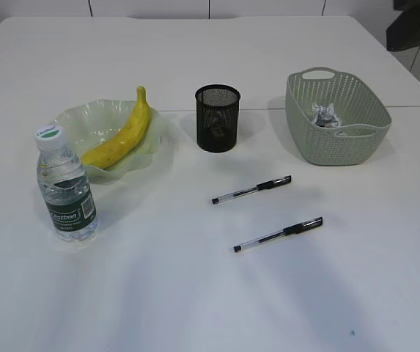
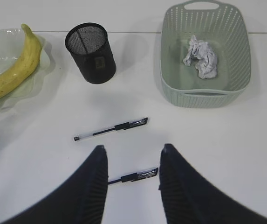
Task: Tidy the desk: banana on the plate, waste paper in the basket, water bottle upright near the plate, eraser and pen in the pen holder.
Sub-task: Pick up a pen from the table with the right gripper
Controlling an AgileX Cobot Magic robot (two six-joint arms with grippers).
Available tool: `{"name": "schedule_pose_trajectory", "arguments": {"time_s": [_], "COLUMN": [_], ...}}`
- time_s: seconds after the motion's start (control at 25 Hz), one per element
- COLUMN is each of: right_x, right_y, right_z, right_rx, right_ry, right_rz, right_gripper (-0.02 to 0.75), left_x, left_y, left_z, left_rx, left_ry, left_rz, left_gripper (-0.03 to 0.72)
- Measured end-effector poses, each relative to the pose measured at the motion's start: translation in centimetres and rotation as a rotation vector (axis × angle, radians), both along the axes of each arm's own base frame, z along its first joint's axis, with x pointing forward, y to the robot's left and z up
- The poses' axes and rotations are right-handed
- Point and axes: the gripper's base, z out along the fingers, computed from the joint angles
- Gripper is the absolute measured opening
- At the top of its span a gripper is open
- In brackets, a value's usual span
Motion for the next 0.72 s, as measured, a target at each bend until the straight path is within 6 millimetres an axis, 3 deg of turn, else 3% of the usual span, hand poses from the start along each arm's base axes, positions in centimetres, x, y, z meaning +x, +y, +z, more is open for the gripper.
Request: {"name": "schedule_pose_trajectory", "arguments": {"time_s": [0.72], "right_x": [2.7], "right_y": [1.0], "right_z": [-4.1], "right_rx": [0.073], "right_ry": [0.167], "right_rz": [-0.124], "right_gripper": [0.282], "left_x": [0.0], "left_y": [0.0], "left_z": [0.0], "left_rx": [-0.017], "left_ry": [0.004], "left_rz": [-0.003], "left_gripper": [0.575]}}
